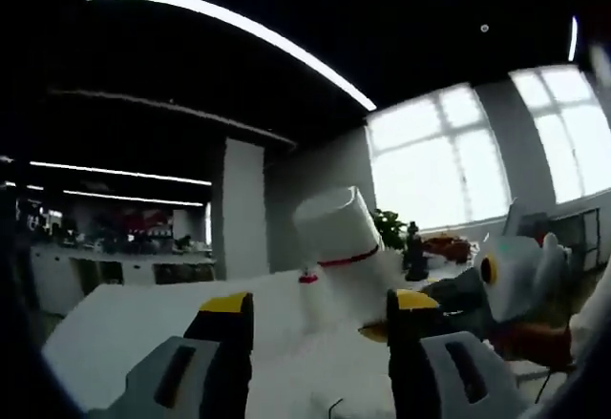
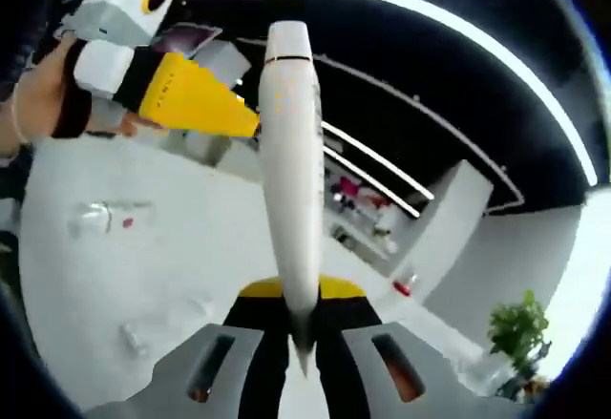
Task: Arrange the skincare products in the storage area until every visible bottle or jar stands upright without overlapping.
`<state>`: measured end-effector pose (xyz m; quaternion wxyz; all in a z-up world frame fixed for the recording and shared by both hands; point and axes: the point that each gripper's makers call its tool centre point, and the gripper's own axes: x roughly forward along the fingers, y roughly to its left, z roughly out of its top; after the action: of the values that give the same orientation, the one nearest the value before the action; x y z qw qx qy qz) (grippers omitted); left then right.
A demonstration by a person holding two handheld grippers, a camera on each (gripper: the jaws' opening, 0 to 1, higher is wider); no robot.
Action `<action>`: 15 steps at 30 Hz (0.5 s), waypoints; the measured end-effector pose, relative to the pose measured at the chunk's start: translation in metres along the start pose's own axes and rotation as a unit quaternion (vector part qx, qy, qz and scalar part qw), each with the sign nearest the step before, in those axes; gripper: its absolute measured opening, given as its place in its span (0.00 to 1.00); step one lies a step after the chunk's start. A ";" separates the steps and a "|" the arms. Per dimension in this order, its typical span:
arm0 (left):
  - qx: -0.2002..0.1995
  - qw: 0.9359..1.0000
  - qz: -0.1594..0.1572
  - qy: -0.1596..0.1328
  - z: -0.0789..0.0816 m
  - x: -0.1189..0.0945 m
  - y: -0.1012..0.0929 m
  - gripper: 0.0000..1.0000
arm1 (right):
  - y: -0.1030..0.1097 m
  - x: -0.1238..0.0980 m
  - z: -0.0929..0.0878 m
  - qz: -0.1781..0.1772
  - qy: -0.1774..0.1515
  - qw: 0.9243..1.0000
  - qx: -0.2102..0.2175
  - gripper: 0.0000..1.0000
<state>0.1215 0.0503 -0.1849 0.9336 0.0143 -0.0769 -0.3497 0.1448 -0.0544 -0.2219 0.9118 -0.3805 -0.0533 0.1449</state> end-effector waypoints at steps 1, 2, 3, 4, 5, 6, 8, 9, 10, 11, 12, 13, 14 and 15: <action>0.018 1.000 0.021 -0.005 -0.001 -0.003 0.005 0.56 | -0.001 0.000 0.000 -0.003 0.002 1.000 -0.005 0.06; 0.032 0.999 0.030 -0.003 -0.002 -0.005 0.006 0.56 | -0.003 -0.001 -0.001 -0.009 0.005 1.000 -0.016 0.06; 0.044 0.998 0.039 0.000 -0.003 -0.007 0.008 0.56 | -0.004 -0.001 -0.001 -0.010 0.006 1.000 -0.021 0.06; 0.056 0.997 0.048 0.002 -0.005 -0.009 0.010 0.56 | -0.005 -0.001 -0.002 -0.009 0.010 1.000 -0.025 0.06; 0.068 0.996 0.057 0.005 -0.006 -0.010 0.011 0.57 | -0.005 -0.001 -0.003 -0.009 0.013 0.999 -0.029 0.06; 0.077 0.995 0.066 0.001 -0.006 -0.013 0.013 0.56 | -0.006 -0.001 -0.003 -0.011 0.015 0.999 -0.035 0.06; 0.082 0.994 0.071 0.000 -0.008 -0.015 0.013 0.56 | -0.008 -0.001 -0.006 -0.017 0.022 0.998 -0.055 0.06; 0.084 0.994 0.073 0.001 -0.008 -0.016 0.014 0.57 | -0.008 -0.001 -0.006 -0.017 0.026 0.998 -0.059 0.06; 0.096 0.992 0.083 0.008 -0.010 -0.018 0.017 0.57 | -0.008 0.000 -0.007 -0.014 0.029 0.997 -0.065 0.06; 0.111 0.989 0.092 0.011 -0.010 -0.020 0.020 0.57 | -0.007 0.000 -0.008 -0.012 0.035 0.996 -0.076 0.07; 0.120 0.988 0.099 0.011 -0.010 -0.021 0.022 0.57 | -0.006 0.000 -0.009 -0.014 0.038 0.996 -0.084 0.07; 0.124 0.987 0.103 0.010 -0.009 -0.021 0.023 0.57 | -0.006 0.000 -0.010 -0.016 0.042 0.994 -0.097 0.07; 0.144 0.983 0.114 0.009 -0.007 -0.024 0.024 0.57 | -0.005 0.000 -0.010 -0.017 0.045 0.993 -0.104 0.07; 0.157 0.980 0.121 0.005 -0.005 -0.025 0.025 0.57 | -0.004 0.000 -0.010 -0.018 0.047 0.993 -0.111 0.07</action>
<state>0.1196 0.0854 -0.1915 0.9556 0.1528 -0.1277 -0.2173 0.1482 -0.0640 -0.2265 0.8681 -0.4843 -0.0333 0.1038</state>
